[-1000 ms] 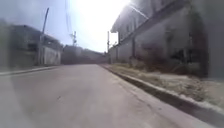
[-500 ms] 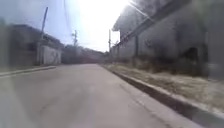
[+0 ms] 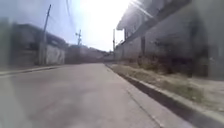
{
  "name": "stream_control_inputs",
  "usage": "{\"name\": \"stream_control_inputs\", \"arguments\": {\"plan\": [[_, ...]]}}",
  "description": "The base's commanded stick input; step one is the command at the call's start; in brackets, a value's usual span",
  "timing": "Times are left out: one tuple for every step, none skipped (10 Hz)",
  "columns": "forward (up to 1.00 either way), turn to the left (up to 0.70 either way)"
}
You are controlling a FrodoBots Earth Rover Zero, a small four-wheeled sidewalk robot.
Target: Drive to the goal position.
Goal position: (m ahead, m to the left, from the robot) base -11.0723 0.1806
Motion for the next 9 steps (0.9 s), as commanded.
{"name": "stream_control_inputs", "arguments": {"plan": [[1.0, 0.0], [1.0, 0.0], [1.0, 0.0], [1.0, 0.0], [1.0, 0.0], [1.0, 0.0], [1.0, 0.0], [1.0, 0.0], [1.0, 0.03]]}}
